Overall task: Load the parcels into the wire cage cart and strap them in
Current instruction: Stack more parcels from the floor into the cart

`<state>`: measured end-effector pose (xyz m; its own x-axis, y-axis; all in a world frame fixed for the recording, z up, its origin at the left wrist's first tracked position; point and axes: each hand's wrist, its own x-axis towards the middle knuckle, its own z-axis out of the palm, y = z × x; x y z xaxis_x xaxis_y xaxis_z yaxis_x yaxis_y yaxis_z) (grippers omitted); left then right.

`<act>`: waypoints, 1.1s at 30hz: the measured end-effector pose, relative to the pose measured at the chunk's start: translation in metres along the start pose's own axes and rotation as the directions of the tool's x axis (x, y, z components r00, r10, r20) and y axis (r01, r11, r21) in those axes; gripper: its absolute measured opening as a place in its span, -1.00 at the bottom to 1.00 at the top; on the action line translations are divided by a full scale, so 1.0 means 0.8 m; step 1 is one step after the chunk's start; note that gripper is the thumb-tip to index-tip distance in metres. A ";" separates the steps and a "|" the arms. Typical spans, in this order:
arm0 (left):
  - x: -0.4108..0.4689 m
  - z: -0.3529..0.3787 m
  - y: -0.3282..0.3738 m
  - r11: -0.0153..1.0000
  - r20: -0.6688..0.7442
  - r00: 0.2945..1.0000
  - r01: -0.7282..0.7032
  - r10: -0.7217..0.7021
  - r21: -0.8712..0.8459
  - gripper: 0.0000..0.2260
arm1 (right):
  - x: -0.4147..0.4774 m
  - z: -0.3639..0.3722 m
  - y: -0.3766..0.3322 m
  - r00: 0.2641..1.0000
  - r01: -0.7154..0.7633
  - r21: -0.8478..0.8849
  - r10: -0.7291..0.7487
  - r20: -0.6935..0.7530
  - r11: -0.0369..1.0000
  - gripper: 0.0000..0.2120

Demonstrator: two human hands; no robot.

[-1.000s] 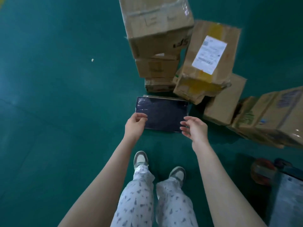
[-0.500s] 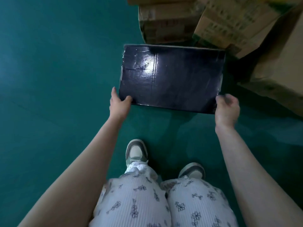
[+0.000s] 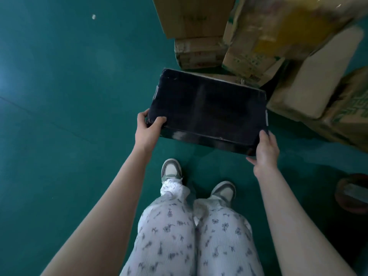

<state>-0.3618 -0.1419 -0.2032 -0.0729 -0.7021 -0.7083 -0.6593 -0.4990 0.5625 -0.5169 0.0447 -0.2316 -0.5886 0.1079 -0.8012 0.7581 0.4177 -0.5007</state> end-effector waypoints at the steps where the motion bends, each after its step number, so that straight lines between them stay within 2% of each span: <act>1: -0.024 -0.009 0.012 1.000 -0.003 1.000 -0.006 0.005 -0.024 -0.69 | -0.022 -0.015 -0.009 1.000 -0.010 0.010 0.010 -0.005 1.000 -0.70; 9: -0.225 -0.083 0.108 0.973 0.031 0.999 -0.018 0.026 -0.230 -0.66 | -0.208 -0.137 -0.094 0.991 -0.096 0.256 0.116 -0.062 0.962 -0.66; 15: -0.342 -0.118 0.210 0.922 0.100 0.978 -0.136 0.184 -0.362 -0.55 | -0.321 -0.219 -0.190 0.998 -0.011 0.421 0.033 -0.046 0.907 -0.71; 20: -0.394 -0.140 0.288 0.885 0.217 0.939 -0.149 0.266 -0.441 -0.57 | -0.388 -0.254 -0.261 0.993 0.114 0.527 -0.098 -0.059 0.842 -0.97; 28: -0.449 -0.169 0.392 0.841 0.352 0.832 -0.223 0.428 -0.493 -0.60 | -0.472 -0.293 -0.313 0.967 0.253 0.668 -0.209 -0.146 0.700 -0.73; 33: -0.470 -0.172 0.425 0.840 0.426 0.766 -0.264 0.482 -0.475 -0.50 | -0.508 -0.314 -0.316 0.947 0.320 0.718 -0.228 -0.226 0.618 -0.73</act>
<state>-0.4554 -0.1175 0.3135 -0.6925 -0.5614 -0.4532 -0.1791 -0.4747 0.8617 -0.5399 0.1221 0.3030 -0.7934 0.2108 -0.5710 0.4820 -0.3553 -0.8009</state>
